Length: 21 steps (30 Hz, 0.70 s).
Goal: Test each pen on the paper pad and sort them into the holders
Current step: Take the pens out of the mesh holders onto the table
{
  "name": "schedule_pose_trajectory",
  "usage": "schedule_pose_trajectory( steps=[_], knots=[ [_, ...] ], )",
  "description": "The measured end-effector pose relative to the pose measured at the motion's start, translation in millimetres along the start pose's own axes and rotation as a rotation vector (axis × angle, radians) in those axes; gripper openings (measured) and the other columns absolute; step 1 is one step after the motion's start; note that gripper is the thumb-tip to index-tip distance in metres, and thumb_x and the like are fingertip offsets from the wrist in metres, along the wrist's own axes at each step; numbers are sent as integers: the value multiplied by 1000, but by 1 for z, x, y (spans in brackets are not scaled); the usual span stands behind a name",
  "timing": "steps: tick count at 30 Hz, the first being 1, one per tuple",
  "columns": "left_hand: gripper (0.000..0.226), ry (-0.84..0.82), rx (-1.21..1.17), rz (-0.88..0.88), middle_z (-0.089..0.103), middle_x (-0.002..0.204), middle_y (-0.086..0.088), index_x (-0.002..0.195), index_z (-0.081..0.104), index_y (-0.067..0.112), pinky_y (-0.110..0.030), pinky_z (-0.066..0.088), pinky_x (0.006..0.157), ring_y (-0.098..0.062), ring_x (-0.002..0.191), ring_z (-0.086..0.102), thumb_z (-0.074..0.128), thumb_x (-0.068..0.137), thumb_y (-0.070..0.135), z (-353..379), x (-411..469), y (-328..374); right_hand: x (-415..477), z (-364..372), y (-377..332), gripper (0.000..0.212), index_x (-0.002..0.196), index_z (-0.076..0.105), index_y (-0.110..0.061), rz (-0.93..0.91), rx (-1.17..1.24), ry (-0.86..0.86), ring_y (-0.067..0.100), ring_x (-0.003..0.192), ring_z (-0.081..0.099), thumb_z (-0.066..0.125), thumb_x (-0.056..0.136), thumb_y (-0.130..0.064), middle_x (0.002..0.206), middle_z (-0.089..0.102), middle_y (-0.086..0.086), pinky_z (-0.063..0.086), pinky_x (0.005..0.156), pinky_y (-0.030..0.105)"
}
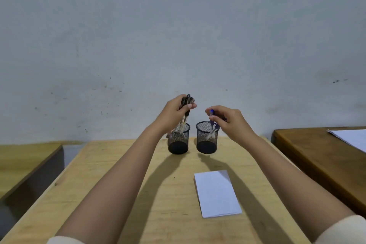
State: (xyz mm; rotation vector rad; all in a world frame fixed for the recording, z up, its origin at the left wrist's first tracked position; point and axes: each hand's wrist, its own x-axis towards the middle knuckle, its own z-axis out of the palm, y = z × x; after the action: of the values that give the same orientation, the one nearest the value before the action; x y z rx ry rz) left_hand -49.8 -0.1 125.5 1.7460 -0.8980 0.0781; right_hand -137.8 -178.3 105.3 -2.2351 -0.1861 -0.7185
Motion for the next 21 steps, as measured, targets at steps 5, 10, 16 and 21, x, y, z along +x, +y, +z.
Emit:
schedule_pose_trajectory(
  steps=[5,10,16,21],
  knots=[
    [11,-173,169,-103,66,107,-10,104,55,11,-33,48,88,-23,103,62,51,95,15,5,-32,-24,-27,6,25,10,98,60,-16,-5,-273,-160,24,58,54,52,92,-15,72,62,9,42,58,32],
    [9,-274,310,-160,63,91,-1,99,55,13,-19,37,69,-13,82,56,49,96,18,16,-43,-63,-36,18,58,15,103,60,-15,23,-473,-282,19,67,51,49,93,-13,80,62,1,37,60,29],
    [10,-367,305,-222,60,85,9,102,58,20,-16,38,64,-5,75,52,53,94,19,33,-43,-107,-36,50,91,22,111,63,-13,79,-303,-393,19,90,62,57,90,-13,101,68,4,46,78,27],
    [19,-487,406,-236,61,98,0,107,60,16,-31,44,77,-16,88,55,59,90,26,39,-43,-131,-36,69,117,18,104,67,-16,155,-224,-442,13,95,59,63,86,-15,99,65,-6,44,83,19]
  ],
)
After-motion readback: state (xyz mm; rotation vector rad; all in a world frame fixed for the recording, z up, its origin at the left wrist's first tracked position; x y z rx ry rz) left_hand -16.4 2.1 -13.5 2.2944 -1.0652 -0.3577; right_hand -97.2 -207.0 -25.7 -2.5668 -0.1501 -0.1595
